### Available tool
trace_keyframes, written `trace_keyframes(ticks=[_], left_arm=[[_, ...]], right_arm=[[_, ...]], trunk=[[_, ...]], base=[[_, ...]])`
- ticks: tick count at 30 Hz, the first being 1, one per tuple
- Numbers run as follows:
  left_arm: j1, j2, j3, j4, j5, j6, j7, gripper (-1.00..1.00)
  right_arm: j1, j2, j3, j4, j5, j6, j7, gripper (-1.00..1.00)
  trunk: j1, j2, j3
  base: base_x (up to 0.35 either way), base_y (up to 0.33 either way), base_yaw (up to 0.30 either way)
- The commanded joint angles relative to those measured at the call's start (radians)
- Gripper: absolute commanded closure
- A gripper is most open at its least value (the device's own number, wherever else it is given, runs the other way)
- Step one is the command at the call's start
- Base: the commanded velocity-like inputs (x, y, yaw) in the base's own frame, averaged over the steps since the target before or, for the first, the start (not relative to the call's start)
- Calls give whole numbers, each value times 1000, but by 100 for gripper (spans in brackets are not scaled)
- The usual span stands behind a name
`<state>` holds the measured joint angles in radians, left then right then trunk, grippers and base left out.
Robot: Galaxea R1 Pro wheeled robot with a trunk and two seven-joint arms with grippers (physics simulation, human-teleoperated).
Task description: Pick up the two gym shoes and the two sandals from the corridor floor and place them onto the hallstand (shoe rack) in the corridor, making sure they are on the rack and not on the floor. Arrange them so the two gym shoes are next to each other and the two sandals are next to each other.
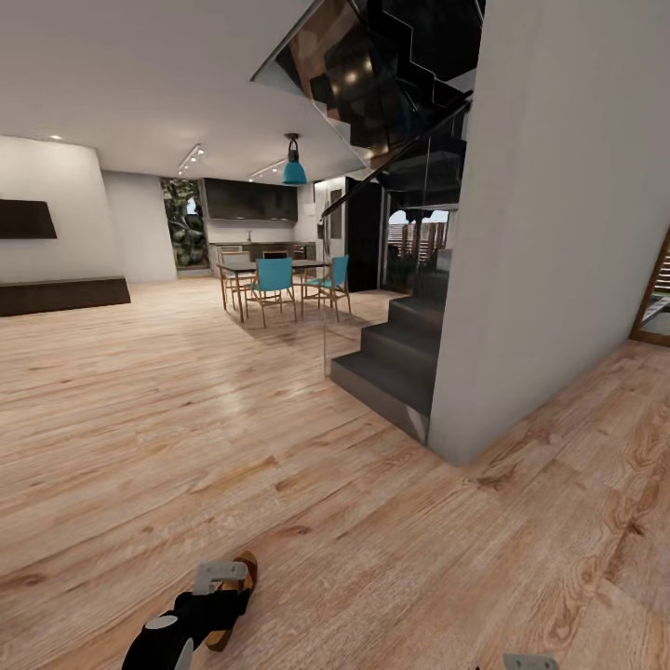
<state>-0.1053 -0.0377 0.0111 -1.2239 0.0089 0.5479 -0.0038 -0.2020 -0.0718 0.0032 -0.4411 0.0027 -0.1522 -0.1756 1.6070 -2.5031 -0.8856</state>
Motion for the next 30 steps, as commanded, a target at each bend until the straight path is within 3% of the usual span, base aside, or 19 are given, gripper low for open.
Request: trace_keyframes(ticks=[1, 24, 30], left_arm=[[0, -1, 1, -1, 1, 5, 0, -100], [-1, -1, 1, -1, 2, 4, -1, -100], [-1, -1, 1, -2, 1, 4, -1, -100]], right_arm=[[-1, 0, 1, 1, 0, -3, -2, -100], [1, 1, 1, 24, 0, -6, -2, -100], [1, 1, 1, 24, 0, -6, -2, -100]], trunk=[[0, 0, -1], [10, -6, -86], [10, -6, -86]], base=[[0, 0, 0], [0, 0, 0], [0, 0, 0]])
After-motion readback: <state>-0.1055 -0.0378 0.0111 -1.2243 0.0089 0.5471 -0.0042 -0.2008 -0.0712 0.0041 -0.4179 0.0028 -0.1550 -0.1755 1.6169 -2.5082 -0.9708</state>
